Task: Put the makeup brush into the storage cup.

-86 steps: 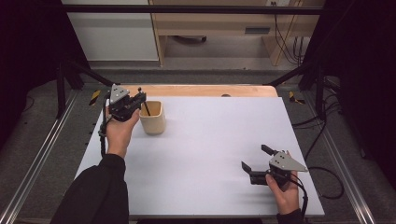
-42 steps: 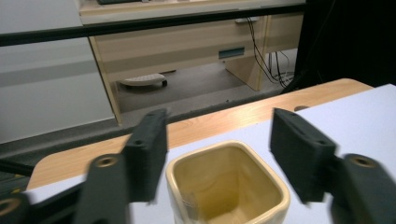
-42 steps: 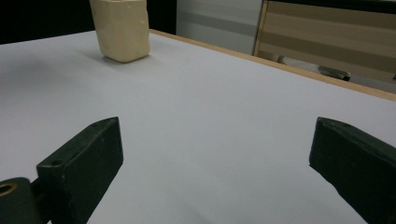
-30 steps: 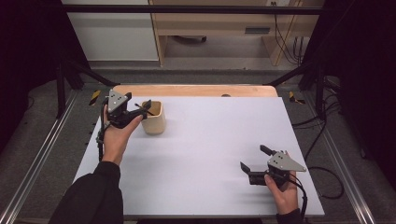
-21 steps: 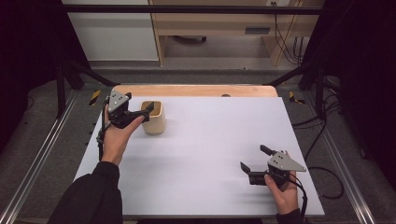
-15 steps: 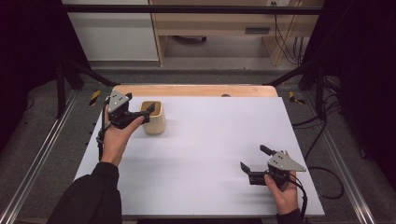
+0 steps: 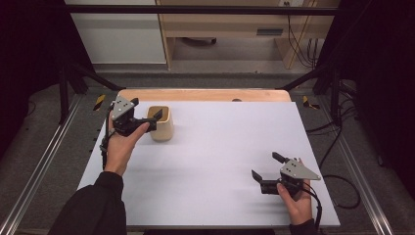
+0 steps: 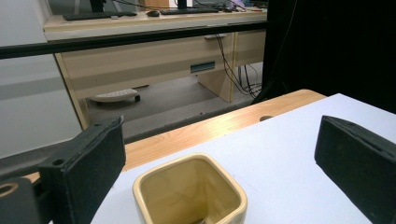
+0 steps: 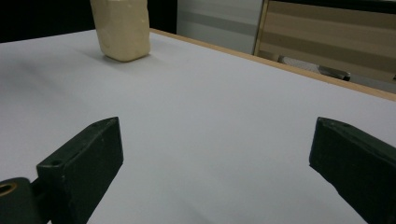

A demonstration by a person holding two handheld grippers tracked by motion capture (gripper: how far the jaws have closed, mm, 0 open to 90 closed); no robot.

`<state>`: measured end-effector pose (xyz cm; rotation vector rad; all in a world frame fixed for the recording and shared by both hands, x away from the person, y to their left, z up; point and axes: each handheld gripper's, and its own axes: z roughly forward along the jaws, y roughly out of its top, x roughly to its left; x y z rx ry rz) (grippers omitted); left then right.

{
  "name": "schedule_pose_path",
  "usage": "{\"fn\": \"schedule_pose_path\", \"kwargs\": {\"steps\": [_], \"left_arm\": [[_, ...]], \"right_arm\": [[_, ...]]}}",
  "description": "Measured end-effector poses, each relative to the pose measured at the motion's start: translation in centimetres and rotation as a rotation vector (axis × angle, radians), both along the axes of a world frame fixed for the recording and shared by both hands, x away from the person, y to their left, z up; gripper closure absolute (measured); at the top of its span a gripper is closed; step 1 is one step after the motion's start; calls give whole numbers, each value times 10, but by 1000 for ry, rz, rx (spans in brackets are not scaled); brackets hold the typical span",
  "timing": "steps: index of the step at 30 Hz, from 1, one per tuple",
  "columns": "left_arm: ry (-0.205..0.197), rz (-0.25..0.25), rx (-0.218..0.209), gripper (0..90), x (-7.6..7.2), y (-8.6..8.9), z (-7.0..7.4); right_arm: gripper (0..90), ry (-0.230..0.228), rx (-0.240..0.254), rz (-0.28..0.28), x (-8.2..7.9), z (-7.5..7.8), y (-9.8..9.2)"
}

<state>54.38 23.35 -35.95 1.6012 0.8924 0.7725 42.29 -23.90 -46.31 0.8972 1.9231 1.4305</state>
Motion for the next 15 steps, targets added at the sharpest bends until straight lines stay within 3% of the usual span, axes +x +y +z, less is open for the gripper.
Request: {"fn": "schedule_pose_path", "kwargs": {"steps": [15], "left_arm": [[-48,-42,4,18,-14,-5,-1]], "right_arm": [[31,0,-2,2,0,0,1]]}}
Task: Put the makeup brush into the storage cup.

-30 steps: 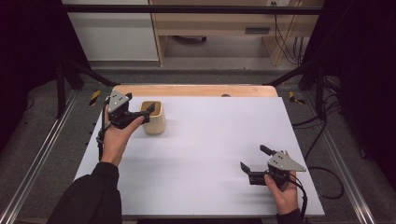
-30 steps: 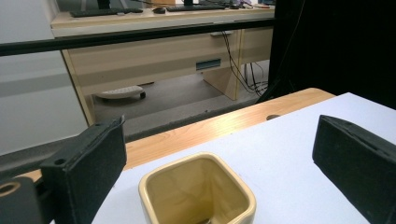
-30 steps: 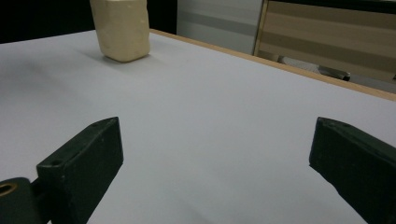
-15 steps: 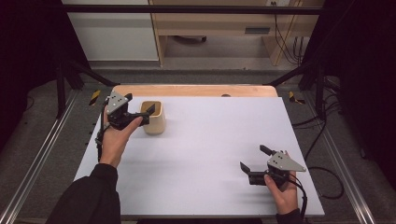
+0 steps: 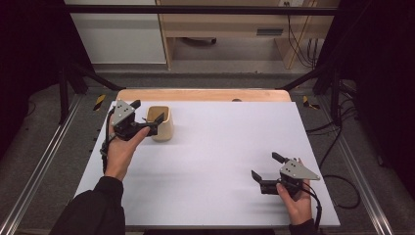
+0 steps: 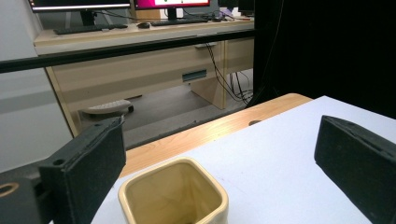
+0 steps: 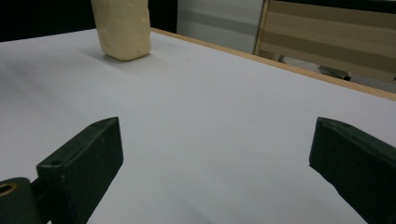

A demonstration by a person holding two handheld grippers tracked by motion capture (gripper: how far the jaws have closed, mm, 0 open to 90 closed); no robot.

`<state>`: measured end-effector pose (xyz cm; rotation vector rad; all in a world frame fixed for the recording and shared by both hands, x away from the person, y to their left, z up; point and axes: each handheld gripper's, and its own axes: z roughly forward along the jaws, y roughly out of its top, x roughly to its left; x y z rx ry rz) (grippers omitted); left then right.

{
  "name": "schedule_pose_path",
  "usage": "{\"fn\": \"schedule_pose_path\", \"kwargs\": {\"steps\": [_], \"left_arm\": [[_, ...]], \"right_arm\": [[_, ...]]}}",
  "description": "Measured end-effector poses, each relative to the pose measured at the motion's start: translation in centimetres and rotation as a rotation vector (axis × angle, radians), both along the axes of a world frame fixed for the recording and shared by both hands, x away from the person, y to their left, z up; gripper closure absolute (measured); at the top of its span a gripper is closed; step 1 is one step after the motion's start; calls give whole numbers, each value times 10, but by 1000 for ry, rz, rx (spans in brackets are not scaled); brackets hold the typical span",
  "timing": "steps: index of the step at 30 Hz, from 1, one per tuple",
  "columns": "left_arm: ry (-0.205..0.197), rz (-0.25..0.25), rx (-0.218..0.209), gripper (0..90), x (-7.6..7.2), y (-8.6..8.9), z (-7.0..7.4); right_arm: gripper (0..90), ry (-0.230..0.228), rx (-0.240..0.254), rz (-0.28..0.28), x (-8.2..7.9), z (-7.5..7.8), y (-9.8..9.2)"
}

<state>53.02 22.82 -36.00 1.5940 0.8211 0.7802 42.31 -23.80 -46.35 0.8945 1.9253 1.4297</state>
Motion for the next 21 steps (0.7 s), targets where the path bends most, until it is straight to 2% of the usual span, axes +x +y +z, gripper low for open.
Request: {"fn": "schedule_pose_path", "kwargs": {"steps": [8,14,19,21], "left_arm": [[-19,-16,11,17,-6,-4,1],[-28,-46,13,16,-11,-9,2],[-51,-64,27,16,-15,-13,3],[-38,-81,23,16,-17,-16,2]], "right_arm": [[31,0,-2,0,0,0,0],[31,1,-3,1,0,0,1],[31,-2,-5,3,0,0,1],[31,-2,-6,3,0,-1,1]]}}
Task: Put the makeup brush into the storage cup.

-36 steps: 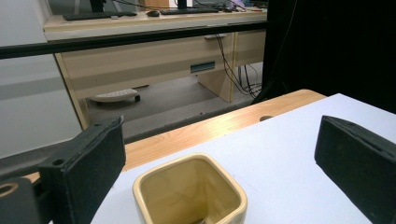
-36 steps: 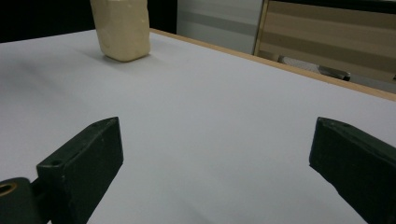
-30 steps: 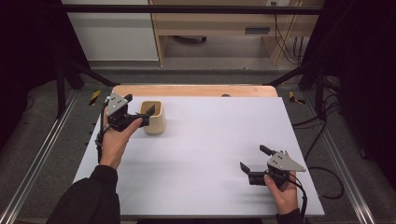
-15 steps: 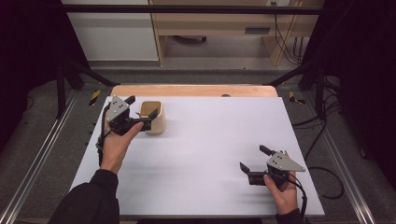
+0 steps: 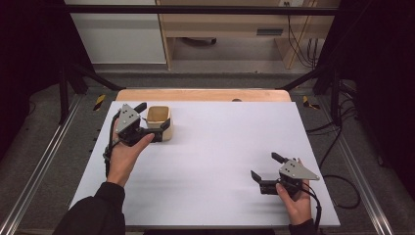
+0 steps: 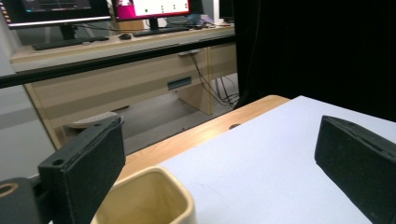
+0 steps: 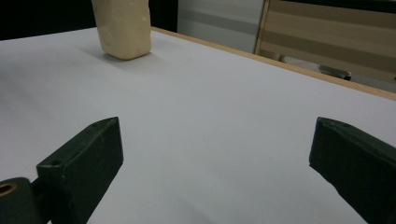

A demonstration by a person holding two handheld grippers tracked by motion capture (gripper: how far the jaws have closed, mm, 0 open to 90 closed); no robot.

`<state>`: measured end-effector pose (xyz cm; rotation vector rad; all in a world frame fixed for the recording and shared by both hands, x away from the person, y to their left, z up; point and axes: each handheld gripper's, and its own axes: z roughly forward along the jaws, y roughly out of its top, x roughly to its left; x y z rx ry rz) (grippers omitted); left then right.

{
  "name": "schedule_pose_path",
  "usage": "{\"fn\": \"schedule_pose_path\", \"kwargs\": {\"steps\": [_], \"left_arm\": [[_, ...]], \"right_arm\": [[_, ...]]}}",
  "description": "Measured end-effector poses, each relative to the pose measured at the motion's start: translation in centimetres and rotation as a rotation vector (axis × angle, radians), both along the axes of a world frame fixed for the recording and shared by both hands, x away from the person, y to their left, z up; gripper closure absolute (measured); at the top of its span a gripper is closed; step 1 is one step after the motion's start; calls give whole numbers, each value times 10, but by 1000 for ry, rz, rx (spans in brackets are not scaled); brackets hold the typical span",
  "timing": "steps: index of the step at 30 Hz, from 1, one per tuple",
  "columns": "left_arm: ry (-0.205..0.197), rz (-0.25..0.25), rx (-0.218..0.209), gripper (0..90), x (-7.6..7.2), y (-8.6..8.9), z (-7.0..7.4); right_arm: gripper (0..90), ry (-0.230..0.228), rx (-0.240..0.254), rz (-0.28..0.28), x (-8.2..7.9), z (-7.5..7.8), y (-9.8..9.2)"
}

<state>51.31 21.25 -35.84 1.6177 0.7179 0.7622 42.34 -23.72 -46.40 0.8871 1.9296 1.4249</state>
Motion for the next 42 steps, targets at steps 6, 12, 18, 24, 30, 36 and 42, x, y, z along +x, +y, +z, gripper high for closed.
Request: {"fn": "schedule_pose_path", "kwargs": {"steps": [6,12,18,24,30,36,42], "left_arm": [[6,-45,0,12,-5,-6,-4],[12,-80,-1,11,-10,-12,-8],[11,-115,1,10,-17,-18,-10],[21,-137,-4,10,-22,-21,-16],[26,-146,-12,11,-26,-24,-22],[36,-150,-19,11,-32,-24,-34],[46,-152,-21,11,-41,-21,-47]], "right_arm": [[31,0,0,-1,0,0,0],[31,1,-1,-3,0,0,0],[31,4,0,-3,0,0,0],[31,4,-2,-3,0,-1,1],[31,5,-1,-5,0,-1,0],[31,-7,-10,-11,0,-1,0],[32,-17,-12,-17,-1,0,0]]}}
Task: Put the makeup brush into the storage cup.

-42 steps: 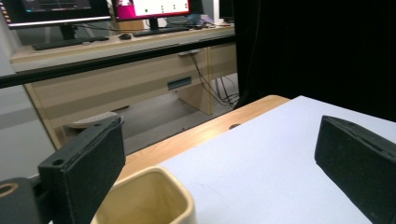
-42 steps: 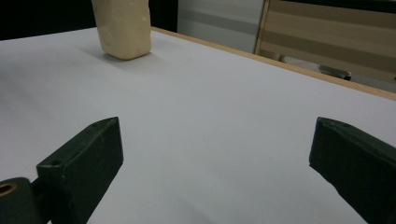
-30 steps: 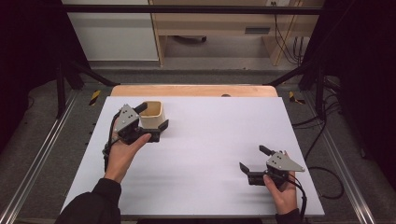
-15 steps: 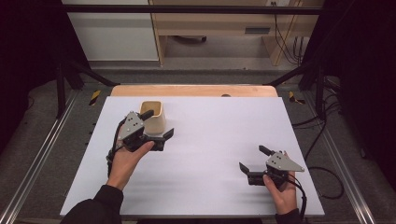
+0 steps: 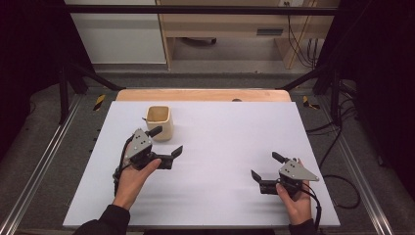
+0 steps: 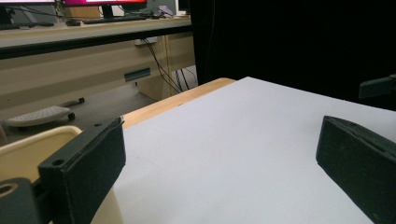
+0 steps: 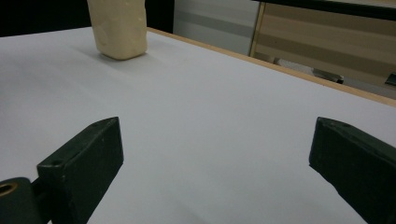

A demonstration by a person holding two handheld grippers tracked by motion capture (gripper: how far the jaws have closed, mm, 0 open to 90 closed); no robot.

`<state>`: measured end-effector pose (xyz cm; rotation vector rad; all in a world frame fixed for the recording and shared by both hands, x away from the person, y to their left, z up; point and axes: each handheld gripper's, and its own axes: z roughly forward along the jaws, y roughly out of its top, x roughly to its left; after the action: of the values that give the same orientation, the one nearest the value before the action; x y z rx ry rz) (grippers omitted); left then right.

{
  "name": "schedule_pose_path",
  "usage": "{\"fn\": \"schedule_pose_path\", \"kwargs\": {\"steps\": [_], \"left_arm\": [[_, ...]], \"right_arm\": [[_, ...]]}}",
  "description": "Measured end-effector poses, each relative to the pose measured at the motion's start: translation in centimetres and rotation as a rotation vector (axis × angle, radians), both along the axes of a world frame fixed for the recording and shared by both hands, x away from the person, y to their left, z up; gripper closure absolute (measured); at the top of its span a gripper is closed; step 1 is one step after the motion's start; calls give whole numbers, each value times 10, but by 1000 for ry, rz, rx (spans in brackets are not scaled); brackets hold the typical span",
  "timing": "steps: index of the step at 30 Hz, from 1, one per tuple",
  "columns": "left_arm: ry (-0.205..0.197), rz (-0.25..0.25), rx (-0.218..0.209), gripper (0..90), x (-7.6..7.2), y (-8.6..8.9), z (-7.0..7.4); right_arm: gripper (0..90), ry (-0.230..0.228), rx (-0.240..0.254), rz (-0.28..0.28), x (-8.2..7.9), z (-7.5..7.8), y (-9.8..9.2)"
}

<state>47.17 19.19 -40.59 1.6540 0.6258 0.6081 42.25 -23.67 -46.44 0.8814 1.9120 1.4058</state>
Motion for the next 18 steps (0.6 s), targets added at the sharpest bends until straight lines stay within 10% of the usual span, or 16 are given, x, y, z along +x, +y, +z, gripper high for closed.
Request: {"fn": "schedule_pose_path", "kwargs": {"steps": [18], "left_arm": [[9,32,-9,13,-20,26,-18]], "right_arm": [[32,-19,-15,-4,0,-1,1]]}}
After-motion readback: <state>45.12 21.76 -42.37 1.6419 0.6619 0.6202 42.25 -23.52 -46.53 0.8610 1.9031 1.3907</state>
